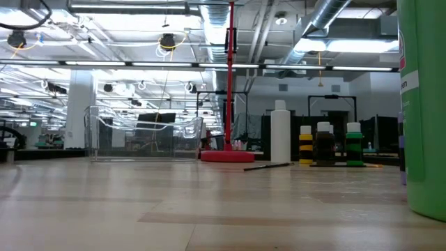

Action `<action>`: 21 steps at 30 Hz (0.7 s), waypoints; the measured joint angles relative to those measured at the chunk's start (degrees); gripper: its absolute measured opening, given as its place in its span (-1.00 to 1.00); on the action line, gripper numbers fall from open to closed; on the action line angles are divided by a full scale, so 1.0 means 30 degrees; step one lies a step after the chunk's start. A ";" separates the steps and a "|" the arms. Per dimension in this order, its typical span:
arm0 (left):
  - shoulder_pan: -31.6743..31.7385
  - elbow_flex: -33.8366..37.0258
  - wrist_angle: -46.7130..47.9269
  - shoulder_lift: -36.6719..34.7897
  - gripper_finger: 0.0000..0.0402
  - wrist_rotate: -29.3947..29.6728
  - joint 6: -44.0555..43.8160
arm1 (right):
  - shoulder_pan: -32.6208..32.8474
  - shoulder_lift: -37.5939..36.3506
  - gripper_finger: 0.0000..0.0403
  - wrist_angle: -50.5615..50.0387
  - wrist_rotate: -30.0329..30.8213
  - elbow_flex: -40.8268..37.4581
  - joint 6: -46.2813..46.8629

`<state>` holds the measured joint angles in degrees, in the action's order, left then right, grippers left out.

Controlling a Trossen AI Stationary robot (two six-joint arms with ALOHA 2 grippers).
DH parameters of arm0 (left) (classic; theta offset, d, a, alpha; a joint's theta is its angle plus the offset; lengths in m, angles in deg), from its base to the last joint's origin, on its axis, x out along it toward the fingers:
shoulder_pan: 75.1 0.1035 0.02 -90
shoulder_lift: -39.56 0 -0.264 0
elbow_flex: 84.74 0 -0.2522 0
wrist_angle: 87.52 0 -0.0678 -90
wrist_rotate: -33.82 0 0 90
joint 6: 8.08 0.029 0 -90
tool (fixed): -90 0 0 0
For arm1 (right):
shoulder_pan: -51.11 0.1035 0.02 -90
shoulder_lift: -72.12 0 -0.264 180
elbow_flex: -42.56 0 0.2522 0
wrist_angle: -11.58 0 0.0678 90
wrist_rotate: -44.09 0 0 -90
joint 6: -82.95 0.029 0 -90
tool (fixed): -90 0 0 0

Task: Pick & Place Paint Supplies
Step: Put the black brush into the green cup

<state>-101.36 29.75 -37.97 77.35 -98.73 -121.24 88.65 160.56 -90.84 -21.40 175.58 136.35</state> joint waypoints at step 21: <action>-0.3666 0.2629 0.1149 0.1491 -1.00 -0.2830 -0.1396 | 0.0000 0.0036 -0.37 0.0291 0.0299 0.0000 -0.1376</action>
<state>-112.35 37.64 -34.52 81.82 -107.22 -125.43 88.65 160.67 -89.97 -20.50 175.58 132.22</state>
